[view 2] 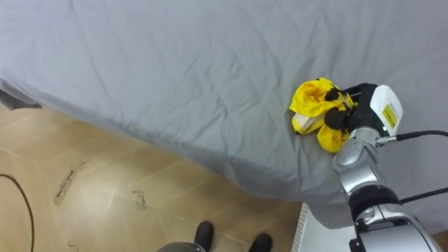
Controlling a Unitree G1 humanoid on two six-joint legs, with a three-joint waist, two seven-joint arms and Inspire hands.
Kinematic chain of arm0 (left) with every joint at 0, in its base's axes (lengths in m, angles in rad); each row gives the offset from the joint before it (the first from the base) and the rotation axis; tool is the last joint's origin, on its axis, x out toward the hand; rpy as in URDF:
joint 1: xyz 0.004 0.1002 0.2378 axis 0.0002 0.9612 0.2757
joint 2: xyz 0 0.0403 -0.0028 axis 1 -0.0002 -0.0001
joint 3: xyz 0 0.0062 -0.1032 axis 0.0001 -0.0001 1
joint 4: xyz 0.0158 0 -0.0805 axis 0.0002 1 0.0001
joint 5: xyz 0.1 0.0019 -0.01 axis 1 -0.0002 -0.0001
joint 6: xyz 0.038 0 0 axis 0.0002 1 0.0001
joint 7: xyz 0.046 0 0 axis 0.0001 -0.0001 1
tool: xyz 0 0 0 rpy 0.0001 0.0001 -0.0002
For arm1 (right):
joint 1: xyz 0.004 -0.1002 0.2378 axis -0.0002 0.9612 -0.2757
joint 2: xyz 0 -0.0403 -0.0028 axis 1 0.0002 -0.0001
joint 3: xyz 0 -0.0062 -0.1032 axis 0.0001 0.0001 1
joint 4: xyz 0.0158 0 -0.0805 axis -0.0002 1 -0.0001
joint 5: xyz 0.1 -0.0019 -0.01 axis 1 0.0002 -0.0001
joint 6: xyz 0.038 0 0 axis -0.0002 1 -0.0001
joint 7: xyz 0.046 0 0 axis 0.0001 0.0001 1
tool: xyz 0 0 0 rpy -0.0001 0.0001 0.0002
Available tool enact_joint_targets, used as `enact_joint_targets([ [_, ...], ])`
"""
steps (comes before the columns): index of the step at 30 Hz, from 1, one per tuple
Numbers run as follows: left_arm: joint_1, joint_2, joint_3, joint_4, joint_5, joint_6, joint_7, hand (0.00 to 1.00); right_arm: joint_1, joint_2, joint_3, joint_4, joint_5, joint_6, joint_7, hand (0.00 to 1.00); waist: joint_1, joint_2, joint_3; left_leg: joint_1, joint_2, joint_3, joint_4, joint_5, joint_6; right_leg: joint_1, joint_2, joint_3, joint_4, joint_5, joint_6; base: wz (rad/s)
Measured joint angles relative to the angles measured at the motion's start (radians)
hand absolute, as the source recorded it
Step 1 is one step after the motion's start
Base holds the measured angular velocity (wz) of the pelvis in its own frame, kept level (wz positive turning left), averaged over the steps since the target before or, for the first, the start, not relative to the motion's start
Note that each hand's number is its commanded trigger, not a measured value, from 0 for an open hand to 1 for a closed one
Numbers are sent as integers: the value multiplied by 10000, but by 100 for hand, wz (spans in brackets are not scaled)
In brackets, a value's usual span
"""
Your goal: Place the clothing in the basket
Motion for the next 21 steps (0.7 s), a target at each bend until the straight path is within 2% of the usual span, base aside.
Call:
enact_joint_targets([
  [5, -44, 26, -147, -1, -317, -12, 8, 0, 37, -2, -20, -18, -92, -15, 53, 100, -72, -27, 4, 11, -9, 96, 17, 4, 7, -10, -3, 98, -18, -3, 6, -4],
  [11, -123, 122, -56, -173, -301, -61, 23, 0, 245, -4, -24, -52, -39, -102, 75, 100, -160, -210, -57, 240, -16, 122, -121, 6, 9, 153, 11, 128, -75, -7, 29, -1],
  [14, -124, 173, -18, -228, -302, -55, 24, 0, 402, -3, -37, -113, 163, -93, 160, 100, -327, -306, -66, 552, -5, 210, -246, 6, 9, 415, 20, 163, -139, -3, 39, -2],
  [17, -115, 176, 434, -287, -309, -67, 101, 0, 799, -10, -283, -546, 249, -64, 177, 100, -530, -405, -120, 978, -4, 303, -400, 6, 9, 802, 41, 219, -304, 19, 74, -9],
  [18, -88, 199, 460, -352, -307, -78, 246, 0, 1062, -11, -385, -951, 268, -30, 180, 100, -616, -458, -155, 1219, -5, 371, -540, 14, 21, 970, 55, 283, -345, 13, 84, -16],
  [19, -15, 231, 498, -439, -307, -94, 365, 0, 1486, -10, -492, -1559, 397, 3, 180, 100, -719, -540, -228, 1462, -1, 469, -625, 16, 25, 1174, 86, 400, -447, 9, 114, -19],
  [21, 167, 212, 846, -665, -321, -91, 430, 0, 2050, -4, -530, -2061, 458, -11, 196, 100, -954, -589, -278, 2023, 11, 644, -796, 16, 25, 1722, 193, 498, -665, 25, 176, -11],
])
